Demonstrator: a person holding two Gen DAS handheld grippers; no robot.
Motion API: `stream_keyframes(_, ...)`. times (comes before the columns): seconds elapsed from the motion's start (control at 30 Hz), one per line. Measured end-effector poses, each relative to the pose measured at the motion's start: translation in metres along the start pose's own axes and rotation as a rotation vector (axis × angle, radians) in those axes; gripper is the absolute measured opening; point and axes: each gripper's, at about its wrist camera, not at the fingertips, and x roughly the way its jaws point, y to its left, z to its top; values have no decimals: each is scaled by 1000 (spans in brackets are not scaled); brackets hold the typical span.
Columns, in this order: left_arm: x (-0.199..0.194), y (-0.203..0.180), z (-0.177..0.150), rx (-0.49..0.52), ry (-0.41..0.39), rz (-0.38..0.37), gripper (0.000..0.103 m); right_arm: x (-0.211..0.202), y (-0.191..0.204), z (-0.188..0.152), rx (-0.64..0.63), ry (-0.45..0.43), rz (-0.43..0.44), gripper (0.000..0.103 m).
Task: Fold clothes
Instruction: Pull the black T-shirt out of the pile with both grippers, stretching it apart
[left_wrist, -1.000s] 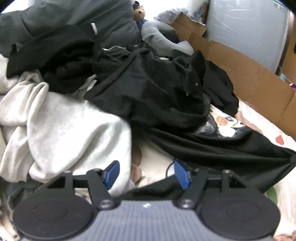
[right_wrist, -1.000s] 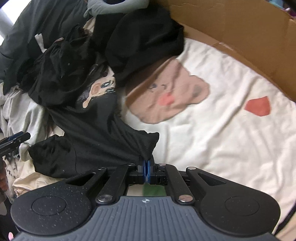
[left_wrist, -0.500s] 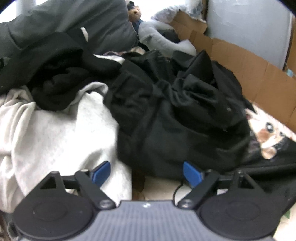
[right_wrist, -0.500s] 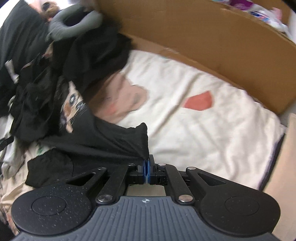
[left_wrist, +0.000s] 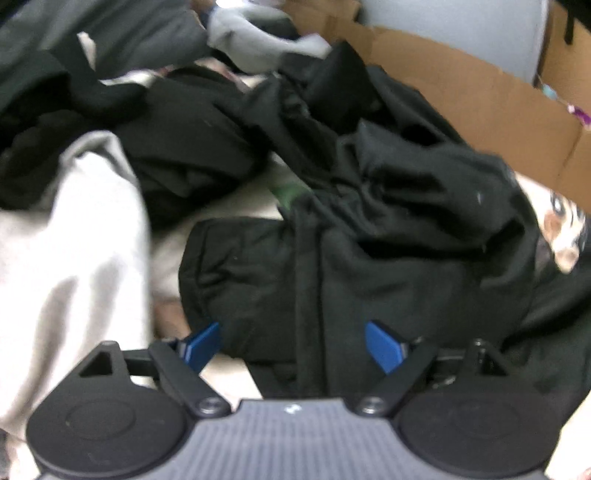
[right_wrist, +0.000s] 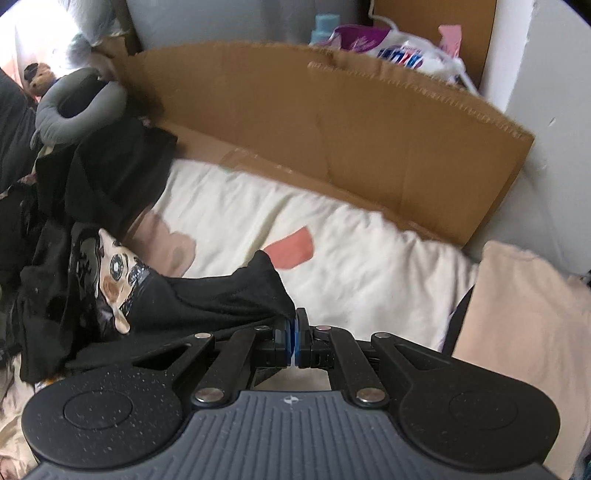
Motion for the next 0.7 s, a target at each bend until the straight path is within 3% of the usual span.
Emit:
stream_keyframes(0.1, 7, -9, -7, -9, 28, -43, 86, -4, -6, 8, -3, -20, -19, 0)
stream_keyframes(0.13, 9, -11, -9, -12, 36, -58, 80, -4, -8, 11, -3, -26, -25, 0)
stream_keyframes(0.2, 13, -16, -12, -19, 52, -89, 58, -5, -12, 15, 1, -31, -36, 0)
stream_keyframes(0.23, 14, -19, -14, -22, 60, -104, 38, -5, -14, 18, 4, -33, -41, 0)
stream_keyframes(0.27, 16, -21, -15, -25, 68, -119, 26, -5, -15, 19, 3, -32, -43, 0)
stream_keyframes(0.3, 16, -24, -17, -24, 70, -130, 24, -5, -15, 20, 0, -32, -44, 0)
stream_keyframes(0.37, 11, -29, -18, -15, 64, -156, 6, -4, -13, 21, -9, -32, -44, 0)
stream_keyframes(0.53, -10, -28, -11, -11, 26, -193, 1, -5, -13, 23, -31, -34, -55, 0)
stream_keyframes(0.7, -44, -4, -6, -57, -4, -197, 1, -8, -19, 27, -56, -31, -82, 0)
